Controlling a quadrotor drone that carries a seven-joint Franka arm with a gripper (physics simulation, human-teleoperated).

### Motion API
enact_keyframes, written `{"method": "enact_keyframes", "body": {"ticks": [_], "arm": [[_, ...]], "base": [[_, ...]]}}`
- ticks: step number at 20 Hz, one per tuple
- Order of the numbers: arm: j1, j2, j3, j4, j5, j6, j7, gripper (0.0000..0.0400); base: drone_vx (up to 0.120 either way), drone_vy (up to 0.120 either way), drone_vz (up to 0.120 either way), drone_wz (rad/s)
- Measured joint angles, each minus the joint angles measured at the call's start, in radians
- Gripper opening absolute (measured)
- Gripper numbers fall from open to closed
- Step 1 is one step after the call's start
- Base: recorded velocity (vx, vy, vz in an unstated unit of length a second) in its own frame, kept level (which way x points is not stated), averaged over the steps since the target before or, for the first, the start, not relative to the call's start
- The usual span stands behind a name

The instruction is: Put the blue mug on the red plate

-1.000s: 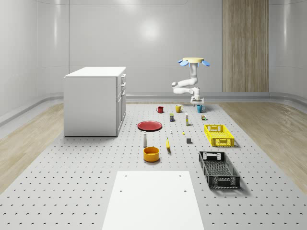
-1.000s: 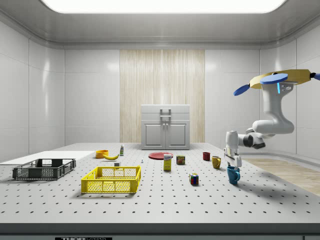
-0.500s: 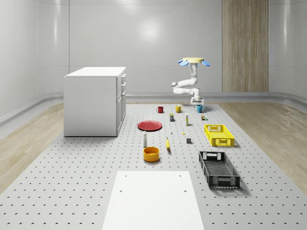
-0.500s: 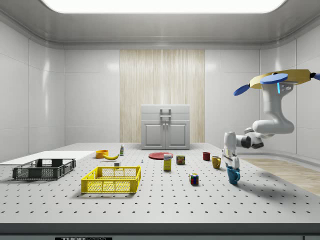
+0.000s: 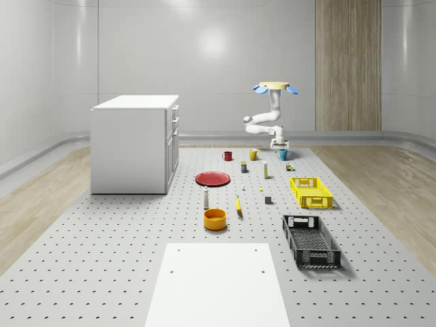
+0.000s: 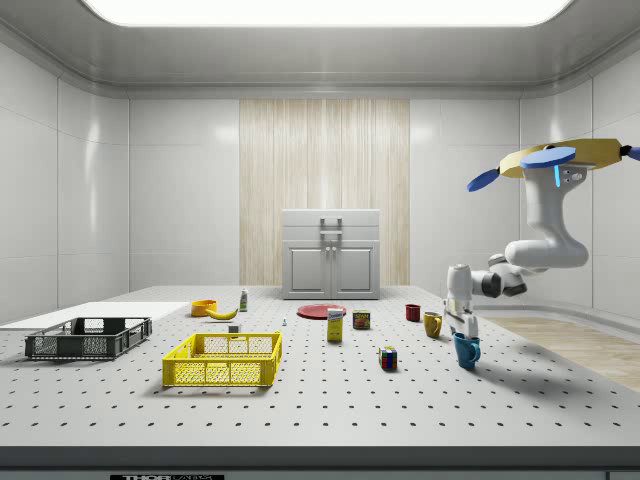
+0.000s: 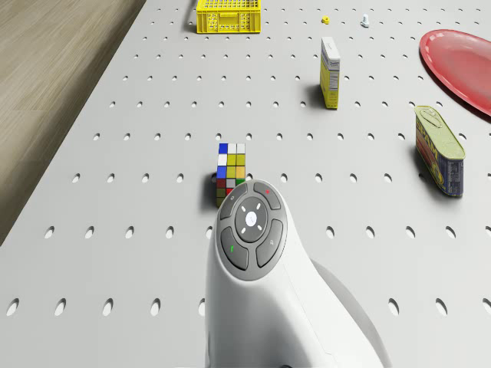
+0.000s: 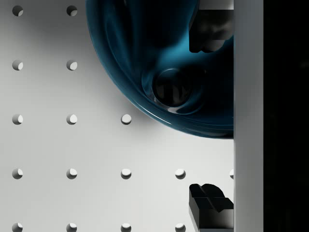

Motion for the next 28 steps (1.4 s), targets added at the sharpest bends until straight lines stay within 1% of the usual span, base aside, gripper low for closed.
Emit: {"method": "enact_keyframes", "body": {"ticks": [1, 2, 3, 4, 5, 7, 9, 12, 15, 18, 22, 28], "arm": [[-0.001, -0.002, 0.000, 0.000, 0.001, 0.002, 0.000, 0.0400], [-0.001, -0.004, 0.000, 0.001, 0.002, 0.004, 0.001, 0.0334], [-0.002, -0.006, 0.001, 0.001, 0.003, 0.006, 0.001, 0.0282], [-0.003, -0.008, 0.001, 0.002, 0.003, 0.008, 0.002, 0.0242], [-0.004, -0.010, 0.001, 0.002, 0.004, 0.010, 0.002, 0.0211], [-0.005, -0.014, 0.002, 0.002, 0.006, 0.013, 0.003, 0.0167], [-0.007, -0.017, 0.003, 0.003, 0.008, 0.017, 0.005, 0.0141], [-0.010, -0.022, 0.004, 0.003, 0.011, 0.021, 0.007, 0.0119], [-0.011, -0.027, 0.016, -0.001, 0.024, 0.019, 0.010, 0.0109], [-0.012, -0.030, 0.044, -0.010, 0.051, 0.010, 0.015, 0.0104], [-0.015, -0.037, 0.068, -0.017, 0.076, 0.005, 0.021, 0.0102], [-0.021, -0.049, 0.084, -0.021, 0.095, 0.010, 0.027, 0.0100]], "base": [[0.000, 0.000, 0.000, 0.000], [0.000, 0.000, 0.000, 0.000], [0.000, 0.000, 0.000, 0.000], [0.000, 0.000, 0.000, 0.000], [0.000, 0.000, 0.000, 0.000], [0.000, 0.000, 0.000, 0.000], [0.000, 0.000, 0.000, 0.000], [0.000, 0.000, 0.000, 0.000], [0.000, 0.000, 0.000, 0.000], [0.013, 0.000, 0.107, 0.000], [0.120, -0.120, 0.120, 0.000], [0.120, -0.120, 0.120, 0.000]]}}
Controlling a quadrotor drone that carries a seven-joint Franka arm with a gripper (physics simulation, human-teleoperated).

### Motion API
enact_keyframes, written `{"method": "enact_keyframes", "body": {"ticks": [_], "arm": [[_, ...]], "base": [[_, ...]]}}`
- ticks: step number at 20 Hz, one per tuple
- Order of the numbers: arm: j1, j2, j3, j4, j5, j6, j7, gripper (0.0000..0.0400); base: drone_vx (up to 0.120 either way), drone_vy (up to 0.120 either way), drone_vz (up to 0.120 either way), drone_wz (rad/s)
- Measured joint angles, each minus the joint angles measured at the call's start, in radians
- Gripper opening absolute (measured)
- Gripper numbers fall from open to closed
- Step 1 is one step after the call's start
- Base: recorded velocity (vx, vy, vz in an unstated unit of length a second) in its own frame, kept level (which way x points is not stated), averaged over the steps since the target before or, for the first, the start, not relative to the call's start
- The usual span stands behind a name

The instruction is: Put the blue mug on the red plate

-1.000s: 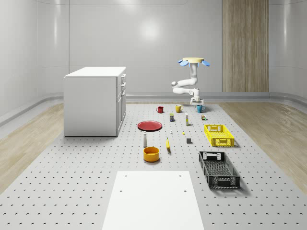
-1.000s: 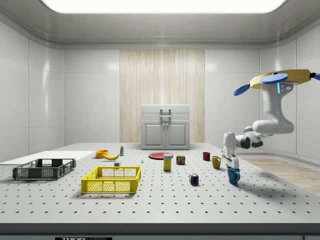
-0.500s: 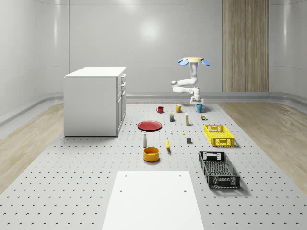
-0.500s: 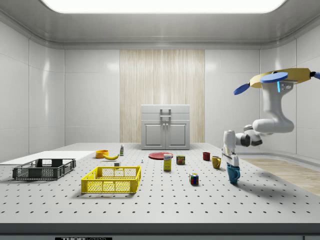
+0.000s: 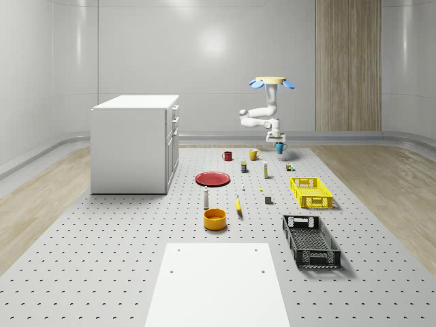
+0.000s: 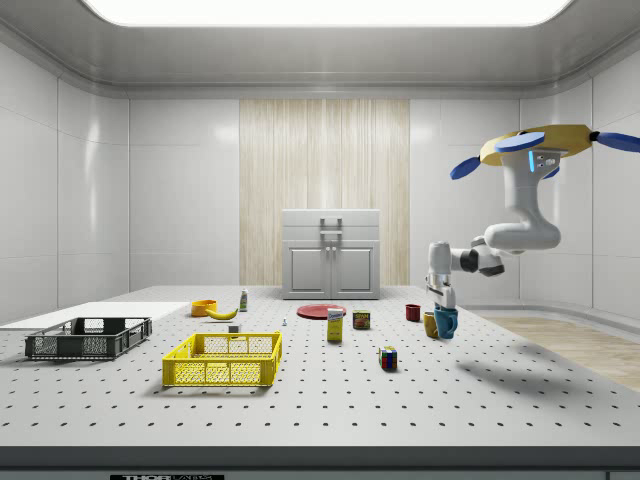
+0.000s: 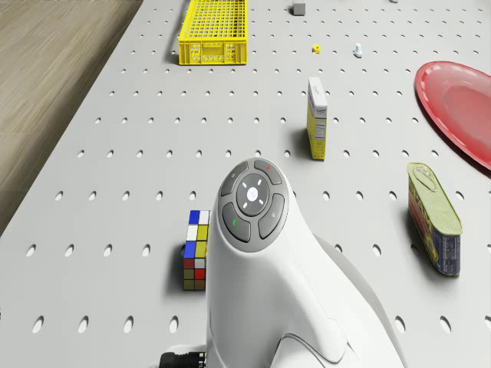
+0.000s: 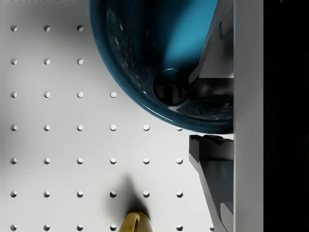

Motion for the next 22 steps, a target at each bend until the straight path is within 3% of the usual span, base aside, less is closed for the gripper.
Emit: {"method": "enact_keyframes", "body": {"ticks": [16, 22], "arm": [[-0.013, -0.032, 0.010, 0.001, 0.020, 0.027, 0.011, 0.0100], [-0.017, -0.043, 0.012, 0.002, 0.025, 0.037, 0.015, 0.0100]], "base": [[0.120, -0.120, 0.120, 0.000], [0.120, -0.120, 0.007, 0.000]]}}
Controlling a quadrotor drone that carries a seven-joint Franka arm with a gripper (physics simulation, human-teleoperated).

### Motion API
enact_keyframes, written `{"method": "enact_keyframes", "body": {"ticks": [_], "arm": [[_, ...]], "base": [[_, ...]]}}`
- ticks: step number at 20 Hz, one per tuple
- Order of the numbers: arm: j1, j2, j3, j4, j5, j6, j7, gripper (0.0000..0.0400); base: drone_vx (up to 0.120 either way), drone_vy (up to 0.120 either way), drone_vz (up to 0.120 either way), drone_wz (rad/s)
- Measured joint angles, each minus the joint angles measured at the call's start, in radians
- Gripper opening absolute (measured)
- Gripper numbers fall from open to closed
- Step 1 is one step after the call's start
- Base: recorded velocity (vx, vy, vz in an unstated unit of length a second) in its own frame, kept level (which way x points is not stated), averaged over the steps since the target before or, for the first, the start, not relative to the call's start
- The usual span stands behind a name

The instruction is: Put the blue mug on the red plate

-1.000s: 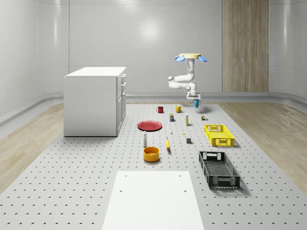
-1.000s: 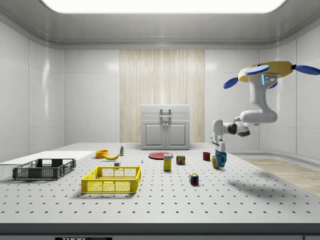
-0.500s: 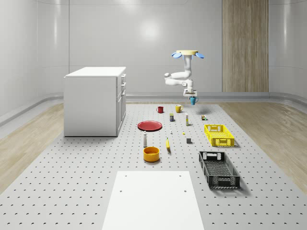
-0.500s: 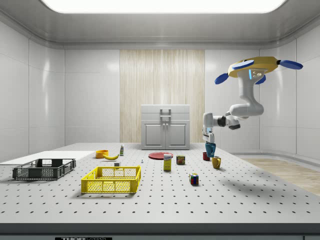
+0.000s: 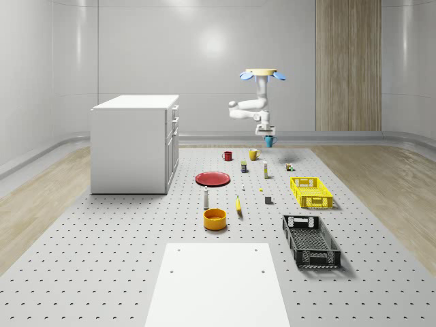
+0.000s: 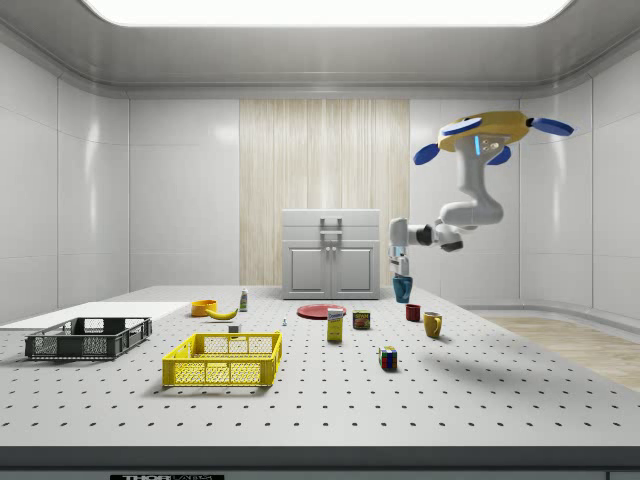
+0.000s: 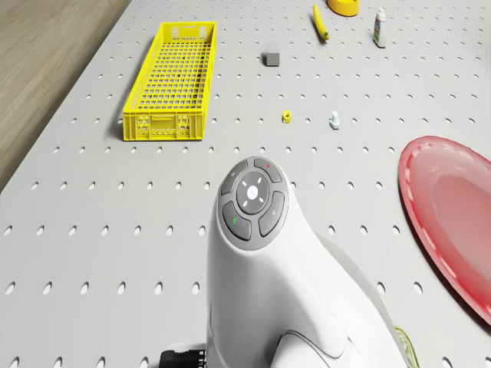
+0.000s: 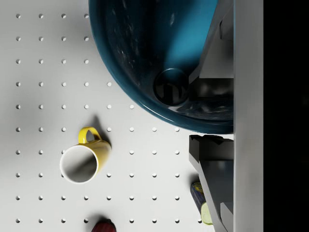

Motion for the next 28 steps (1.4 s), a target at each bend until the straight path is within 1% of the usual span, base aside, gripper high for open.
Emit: {"method": "enact_keyframes", "body": {"ticks": [28], "arm": [[-0.016, -0.042, 0.006, 0.003, 0.020, 0.039, 0.013, 0.0100]], "base": [[0.120, -0.120, 0.000, 0.000]]}}
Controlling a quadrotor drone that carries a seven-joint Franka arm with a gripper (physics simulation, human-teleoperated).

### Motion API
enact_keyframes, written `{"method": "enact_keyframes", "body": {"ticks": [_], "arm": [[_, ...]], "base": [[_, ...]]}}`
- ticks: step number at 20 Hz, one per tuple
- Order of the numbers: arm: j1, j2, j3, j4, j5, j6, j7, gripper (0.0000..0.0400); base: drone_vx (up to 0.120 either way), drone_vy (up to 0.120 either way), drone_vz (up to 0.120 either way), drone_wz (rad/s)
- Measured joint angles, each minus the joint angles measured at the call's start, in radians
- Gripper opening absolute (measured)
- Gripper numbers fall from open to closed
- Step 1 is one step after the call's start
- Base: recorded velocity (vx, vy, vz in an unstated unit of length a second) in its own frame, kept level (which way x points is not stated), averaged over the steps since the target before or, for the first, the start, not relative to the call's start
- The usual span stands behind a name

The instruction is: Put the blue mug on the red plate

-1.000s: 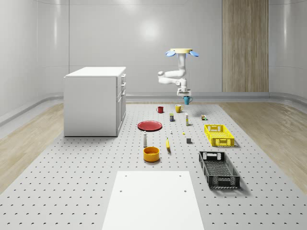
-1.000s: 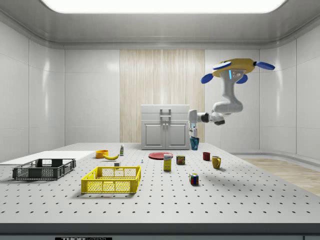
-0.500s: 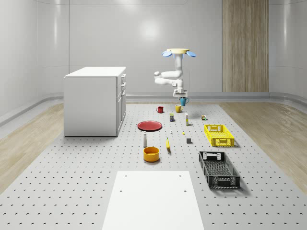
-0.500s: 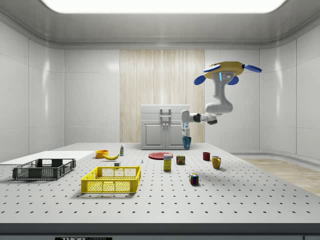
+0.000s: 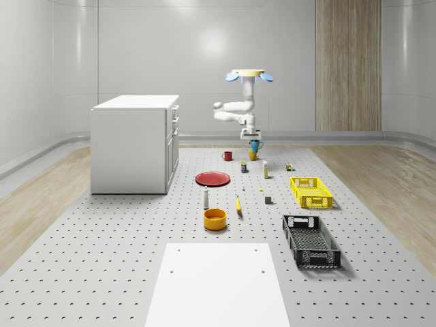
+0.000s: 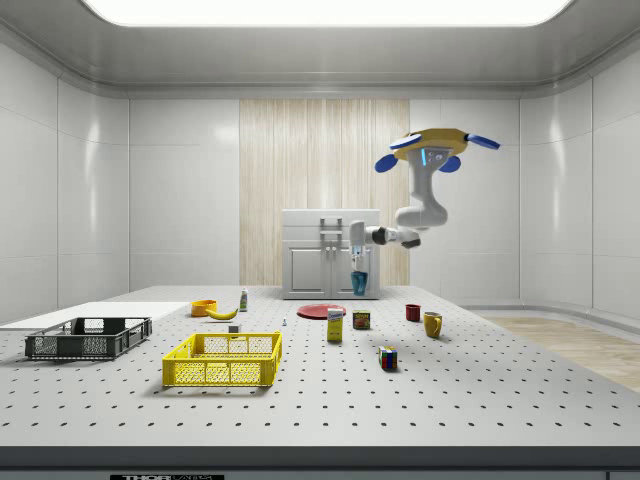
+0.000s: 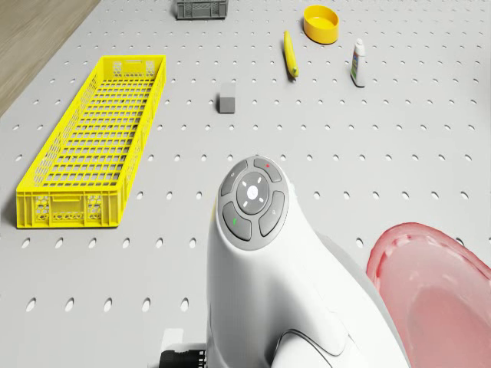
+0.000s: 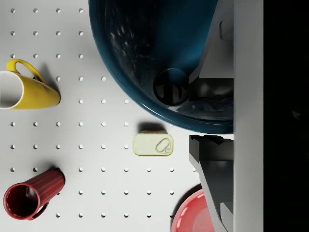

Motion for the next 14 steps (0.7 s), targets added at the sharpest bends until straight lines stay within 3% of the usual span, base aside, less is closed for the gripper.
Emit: {"method": "enact_keyframes", "body": {"ticks": [14], "arm": [[-0.006, -0.016, 0.002, 0.001, 0.007, 0.015, 0.005, 0.0100]], "base": [[0.120, -0.120, 0.000, 0.000]]}}
